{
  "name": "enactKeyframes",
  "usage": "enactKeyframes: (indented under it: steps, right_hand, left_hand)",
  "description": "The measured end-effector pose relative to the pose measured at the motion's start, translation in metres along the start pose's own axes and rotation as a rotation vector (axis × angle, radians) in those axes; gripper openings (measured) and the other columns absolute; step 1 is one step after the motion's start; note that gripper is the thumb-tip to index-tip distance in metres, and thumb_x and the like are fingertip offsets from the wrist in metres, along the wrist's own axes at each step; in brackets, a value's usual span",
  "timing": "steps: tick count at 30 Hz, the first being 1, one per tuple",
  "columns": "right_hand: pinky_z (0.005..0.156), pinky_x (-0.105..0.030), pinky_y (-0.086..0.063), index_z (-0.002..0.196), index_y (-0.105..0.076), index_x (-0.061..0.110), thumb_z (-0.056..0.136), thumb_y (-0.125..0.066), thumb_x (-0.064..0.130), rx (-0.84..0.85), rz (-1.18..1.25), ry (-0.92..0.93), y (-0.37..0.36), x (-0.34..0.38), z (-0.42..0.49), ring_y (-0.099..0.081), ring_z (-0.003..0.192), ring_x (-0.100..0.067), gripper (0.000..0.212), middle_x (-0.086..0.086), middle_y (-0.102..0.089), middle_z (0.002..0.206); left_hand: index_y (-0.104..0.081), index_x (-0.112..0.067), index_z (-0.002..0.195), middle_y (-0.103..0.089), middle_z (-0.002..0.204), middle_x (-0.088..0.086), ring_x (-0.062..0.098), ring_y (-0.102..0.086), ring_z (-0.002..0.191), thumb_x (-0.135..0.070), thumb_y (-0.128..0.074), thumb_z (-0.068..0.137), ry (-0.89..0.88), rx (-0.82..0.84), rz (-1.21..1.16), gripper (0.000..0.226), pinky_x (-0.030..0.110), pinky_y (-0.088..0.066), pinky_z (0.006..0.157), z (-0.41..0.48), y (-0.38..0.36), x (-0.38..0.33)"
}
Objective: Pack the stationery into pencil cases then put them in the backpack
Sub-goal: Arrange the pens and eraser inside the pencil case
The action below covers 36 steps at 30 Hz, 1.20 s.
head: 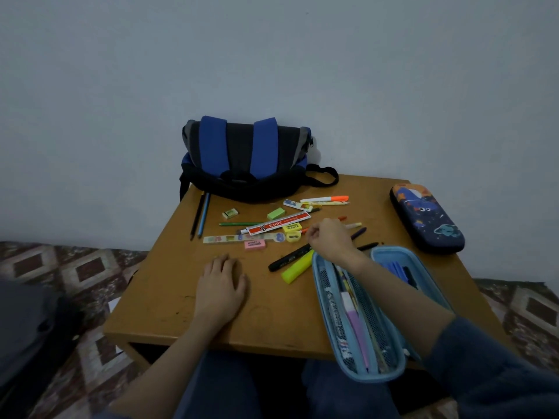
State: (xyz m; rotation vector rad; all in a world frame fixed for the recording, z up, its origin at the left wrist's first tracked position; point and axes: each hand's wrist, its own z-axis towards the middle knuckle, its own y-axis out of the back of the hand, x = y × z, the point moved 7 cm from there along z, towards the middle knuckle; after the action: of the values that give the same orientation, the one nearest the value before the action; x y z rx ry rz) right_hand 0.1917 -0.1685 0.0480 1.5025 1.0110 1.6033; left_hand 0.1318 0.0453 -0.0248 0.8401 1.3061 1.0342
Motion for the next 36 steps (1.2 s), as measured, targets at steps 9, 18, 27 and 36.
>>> enactKeyframes:
  steps: [9, 18, 27, 36]
  right_hand:
    - [0.061, -0.029, -0.044, 0.063, -0.051, 0.012, 0.08, -0.069, 0.031, -0.047, 0.01, -0.202, -0.017, -0.003, 0.047, -0.061, 0.09, -0.029, 0.032, -0.011, -0.064, 0.085]
    - [0.088, -0.037, -0.045, 0.098, -0.065, 0.008, 0.069, -0.075, 0.05, -0.059, -0.122, -0.305, -0.038, 0.002, 0.06, -0.052, 0.111, -0.03, 0.052, -0.012, -0.057, 0.116]
    - [0.084, -0.033, -0.044, 0.114, -0.059, 0.007, 0.077, -0.073, 0.033, -0.322, 0.289, -0.148, 0.022, -0.002, 0.032, -0.053, 0.106, -0.026, 0.047, -0.011, -0.049, 0.116]
    - [0.066, -0.025, -0.043, 0.099, -0.064, 0.009, 0.072, -0.077, 0.015, -0.195, 0.376, -0.113, 0.054, -0.056, -0.024, -0.058, 0.08, -0.016, 0.03, -0.005, -0.062, 0.095]
  left_hand:
    - [-0.042, -0.018, 0.134, -0.035, 0.145, 0.0, 0.017, -0.032, 0.131, -0.041, -0.041, 0.094, -0.003, -0.033, -0.02, 0.046, 0.031, -0.029, 0.107, -0.001, 0.002, -0.003]
    - [-0.042, -0.021, 0.132, -0.034, 0.144, -0.002, 0.016, -0.03, 0.131, -0.043, -0.04, 0.094, 0.002, -0.036, -0.023, 0.044, 0.03, -0.026, 0.108, 0.0, 0.003, -0.001]
    - [-0.045, -0.018, 0.132, -0.034, 0.146, 0.001, 0.017, -0.032, 0.132, -0.038, -0.046, 0.093, -0.013, -0.052, -0.045, 0.044, 0.033, -0.029, 0.108, -0.002, 0.005, -0.002]
    - [-0.063, -0.023, 0.111, -0.068, 0.104, -0.004, 0.009, -0.06, 0.103, -0.03, -0.042, 0.095, -0.154, -0.06, 0.072, 0.028, 0.034, 0.007, 0.115, -0.014, 0.021, -0.041]
